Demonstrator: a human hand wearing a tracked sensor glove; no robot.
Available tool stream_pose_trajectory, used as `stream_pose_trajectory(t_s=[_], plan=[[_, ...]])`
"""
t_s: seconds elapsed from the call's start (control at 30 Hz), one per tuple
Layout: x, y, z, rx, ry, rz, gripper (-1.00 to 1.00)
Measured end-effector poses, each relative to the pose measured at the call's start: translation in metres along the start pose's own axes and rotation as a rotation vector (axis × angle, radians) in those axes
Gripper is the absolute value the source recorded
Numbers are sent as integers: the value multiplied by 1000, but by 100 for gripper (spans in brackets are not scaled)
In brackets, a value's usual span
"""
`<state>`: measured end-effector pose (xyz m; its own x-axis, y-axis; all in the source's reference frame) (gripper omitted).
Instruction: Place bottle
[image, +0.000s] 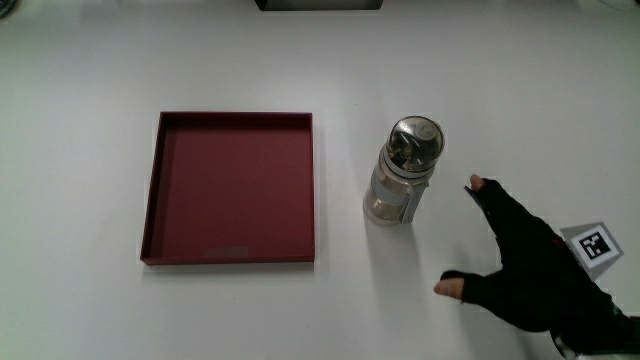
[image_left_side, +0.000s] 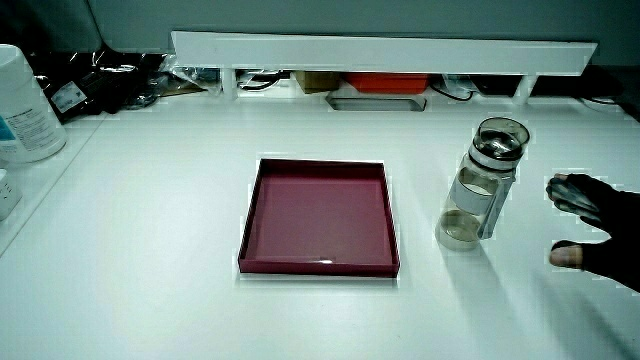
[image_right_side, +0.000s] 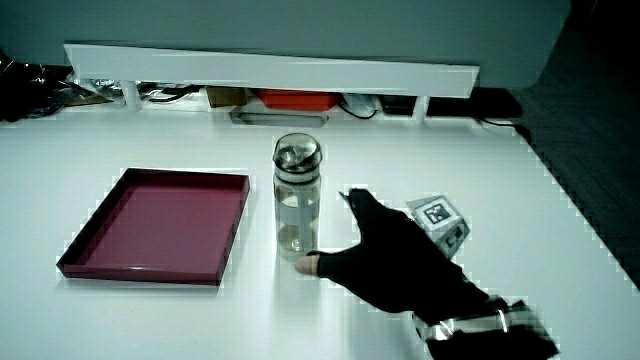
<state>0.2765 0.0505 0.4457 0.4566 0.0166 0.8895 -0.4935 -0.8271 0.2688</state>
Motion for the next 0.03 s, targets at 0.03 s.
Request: stream_pose_trajectory(t_s=[0.03], plan=[[1,-4,0,-2,-23,4,-100]])
